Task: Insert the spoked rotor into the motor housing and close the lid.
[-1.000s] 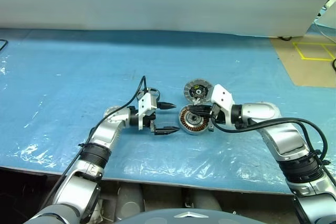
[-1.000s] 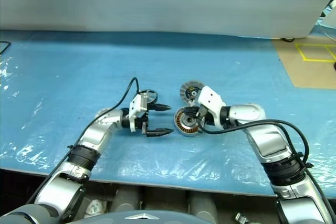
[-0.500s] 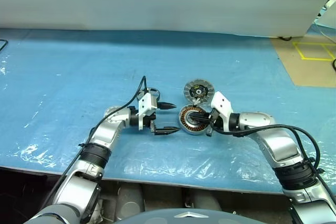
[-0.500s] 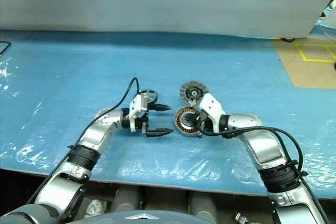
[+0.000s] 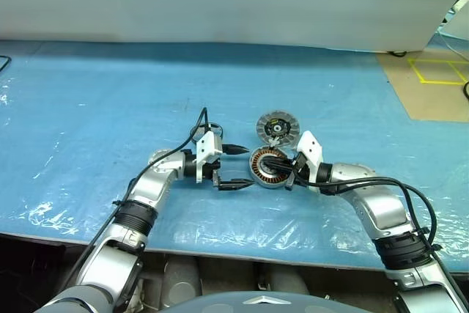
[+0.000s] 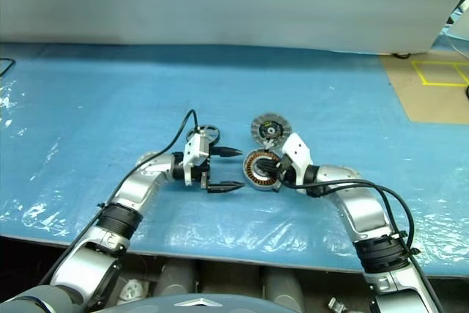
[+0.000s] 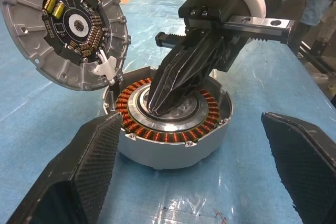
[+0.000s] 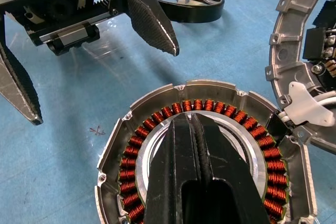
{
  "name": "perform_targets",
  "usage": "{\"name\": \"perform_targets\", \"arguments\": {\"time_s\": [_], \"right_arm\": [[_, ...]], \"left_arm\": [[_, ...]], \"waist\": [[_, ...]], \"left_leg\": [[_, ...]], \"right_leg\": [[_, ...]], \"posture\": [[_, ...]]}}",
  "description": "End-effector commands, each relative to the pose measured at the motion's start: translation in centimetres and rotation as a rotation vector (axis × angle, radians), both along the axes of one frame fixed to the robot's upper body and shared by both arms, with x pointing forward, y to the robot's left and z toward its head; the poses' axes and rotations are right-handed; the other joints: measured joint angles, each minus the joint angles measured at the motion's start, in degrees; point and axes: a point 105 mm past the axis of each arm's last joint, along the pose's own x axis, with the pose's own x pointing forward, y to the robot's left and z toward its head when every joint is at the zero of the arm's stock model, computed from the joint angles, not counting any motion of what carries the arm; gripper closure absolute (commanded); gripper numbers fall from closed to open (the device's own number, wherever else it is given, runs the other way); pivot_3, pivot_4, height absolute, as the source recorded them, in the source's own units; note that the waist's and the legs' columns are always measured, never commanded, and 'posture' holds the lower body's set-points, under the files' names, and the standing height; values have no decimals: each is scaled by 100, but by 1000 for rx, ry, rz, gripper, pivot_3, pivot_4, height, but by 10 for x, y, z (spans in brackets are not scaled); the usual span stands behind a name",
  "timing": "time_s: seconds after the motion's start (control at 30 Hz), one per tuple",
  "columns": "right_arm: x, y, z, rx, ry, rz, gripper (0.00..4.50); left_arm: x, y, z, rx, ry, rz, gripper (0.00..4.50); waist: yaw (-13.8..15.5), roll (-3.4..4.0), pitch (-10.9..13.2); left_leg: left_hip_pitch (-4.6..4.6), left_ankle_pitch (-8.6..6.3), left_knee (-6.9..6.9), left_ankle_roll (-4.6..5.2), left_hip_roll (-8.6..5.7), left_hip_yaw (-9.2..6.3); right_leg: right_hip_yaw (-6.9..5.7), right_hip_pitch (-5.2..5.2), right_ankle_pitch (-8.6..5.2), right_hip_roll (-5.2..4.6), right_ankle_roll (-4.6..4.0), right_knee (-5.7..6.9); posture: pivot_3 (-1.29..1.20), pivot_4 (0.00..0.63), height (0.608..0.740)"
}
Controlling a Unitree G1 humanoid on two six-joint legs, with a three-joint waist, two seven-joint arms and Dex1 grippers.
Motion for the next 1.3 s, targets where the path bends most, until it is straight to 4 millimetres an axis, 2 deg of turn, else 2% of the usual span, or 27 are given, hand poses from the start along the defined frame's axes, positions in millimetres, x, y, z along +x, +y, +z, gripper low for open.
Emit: {"name": "perform_targets", "arguments": {"time_s": [0.03,0.1,0.13,0.23,0.33,0.43,0.57,0.7,0.93,1.03,1.17,1.3], "right_arm": [[-11,-24,-42,-189,109,-29,4493],[-15,-35,-53,-298,114,-16,4493],[-14,-37,-53,-299,107,-23,4493],[-5,-28,-28,-139,72,-57,4493],[5,-22,8,72,52,-90,4493],[6,-22,27,142,49,-77,4493],[5,-26,32,100,33,-59,4493],[3,-23,38,66,9,-28,4493],[1,-13,43,17,-26,20,4493],[-2,-9,43,2,-34,35,4500],[-6,-7,43,-3,-38,41,4500],[-10,-2,43,-6,-36,54,4500]], "left_arm": [[0,-1,6,-12,-25,-6,0],[0,0,6,-11,-25,-6,0],[0,0,6,-10,-25,-6,0],[1,-1,6,-9,-26,-8,0],[2,-1,7,-10,-29,-9,0],[3,-1,9,-10,-31,-9,0],[10,3,14,-16,-43,9,0],[27,13,35,-49,-52,56,0],[62,52,71,12,-41,103,0],[71,74,74,80,-19,119,643],[77,91,69,164,-9,151,1969],[83,95,63,232,13,167,1969]], "waist": [[10,1,-2],[48,-2,-10],[75,-4,-14],[115,-18,-21],[113,-17,-21],[109,-12,-18],[116,-11,-17],[121,-11,-14],[114,-7,-10],[128,-7,-10],[135,-7,-10],[163,-10,-8]], "left_leg": [[3,0,0,0,-1,0],[12,0,0,0,-4,-2],[21,-1,0,0,-5,-2],[43,-6,-1,9,-6,-2],[42,-13,-1,20,-8,0],[16,-12,-1,20,-8,0],[-8,0,-4,0,-5,-1],[-8,0,-16,0,-5,-2],[-3,1,-13,-1,-7,-1],[-5,1,-15,-2,-12,-1],[-5,1,-30,-3,-15,-4],[-13,1,-33,-4,-14,-11]], "right_leg": [[0,3,0,-1,0,-1],[-3,17,0,-4,0,-5],[-3,27,-1,-7,1,-8],[-2,47,-4,-10,3,-10],[3,39,-4,-11,3,-6],[4,13,-3,-8,2,-5],[1,-8,-1,-1,3,-6],[-2,-10,2,0,9,-6],[3,-10,-1,0,4,-6],[3,-9,-1,-1,5,-7],[0,-10,10,-1,23,-9],[-11,-10,11,-2,24,-10]], "posture": [[0,150,740],[0,150,740],[0,150,740],[0,150,740],[0,150,740],[0,150,740],[0,150,740],[0,150,740],[0,150,740],[0,150,740],[0,150,740],[0,150,740]]}}
